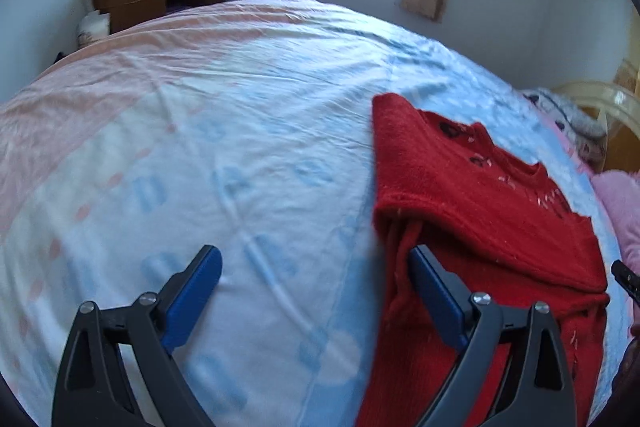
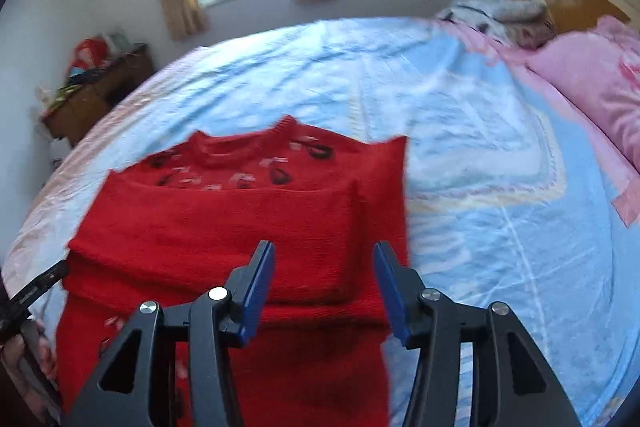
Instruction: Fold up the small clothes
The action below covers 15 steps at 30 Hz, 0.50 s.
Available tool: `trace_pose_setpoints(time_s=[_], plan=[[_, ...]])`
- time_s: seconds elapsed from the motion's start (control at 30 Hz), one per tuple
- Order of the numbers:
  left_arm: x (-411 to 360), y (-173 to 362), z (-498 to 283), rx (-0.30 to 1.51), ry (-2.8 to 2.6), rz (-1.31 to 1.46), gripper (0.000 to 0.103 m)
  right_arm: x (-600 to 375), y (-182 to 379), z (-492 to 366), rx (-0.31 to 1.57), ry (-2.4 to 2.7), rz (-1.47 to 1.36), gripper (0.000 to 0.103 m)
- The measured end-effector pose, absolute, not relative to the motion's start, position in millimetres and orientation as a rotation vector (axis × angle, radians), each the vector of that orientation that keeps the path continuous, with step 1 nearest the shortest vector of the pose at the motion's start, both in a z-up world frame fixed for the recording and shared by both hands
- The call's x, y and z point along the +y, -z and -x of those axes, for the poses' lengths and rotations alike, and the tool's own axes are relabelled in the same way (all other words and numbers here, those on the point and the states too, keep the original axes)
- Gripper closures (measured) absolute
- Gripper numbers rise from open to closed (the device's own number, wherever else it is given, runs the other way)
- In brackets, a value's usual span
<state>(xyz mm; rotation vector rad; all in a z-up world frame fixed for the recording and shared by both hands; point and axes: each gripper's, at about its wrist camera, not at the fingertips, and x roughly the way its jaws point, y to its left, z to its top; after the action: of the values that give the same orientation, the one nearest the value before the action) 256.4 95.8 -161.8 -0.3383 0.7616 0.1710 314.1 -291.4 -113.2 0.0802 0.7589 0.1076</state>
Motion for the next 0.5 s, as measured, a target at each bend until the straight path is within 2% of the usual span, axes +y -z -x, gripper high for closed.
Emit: trace_pose_setpoints(time_s=[0.13, 0.3, 0.37, 0.5], plan=[[97.5, 148.3, -256.9, 0.703, -0.202, 0.349, 0.006, -281.0, 126.3, -321.2, 0.791, -0.135, -0.055, 0.051], [79.6, 154.0, -296.0, 0.781, -0.268, 0.159, 0.006, -297.0, 149.3, -331.7, 0.853, -0.083, -0.092, 0.051], [82.0, 165.3, -305.0, 0.848, -0.262, 0.155, 0.005, -300.1, 152.6, -329.8, 0.842, -0.104, -0.089, 0.051], [95.9, 167.2, -300.6, 0.848, -0.250, 0.226, 0.002, -295.4, 152.1, -327.7, 0.836, -0.103, -0.039, 0.051]])
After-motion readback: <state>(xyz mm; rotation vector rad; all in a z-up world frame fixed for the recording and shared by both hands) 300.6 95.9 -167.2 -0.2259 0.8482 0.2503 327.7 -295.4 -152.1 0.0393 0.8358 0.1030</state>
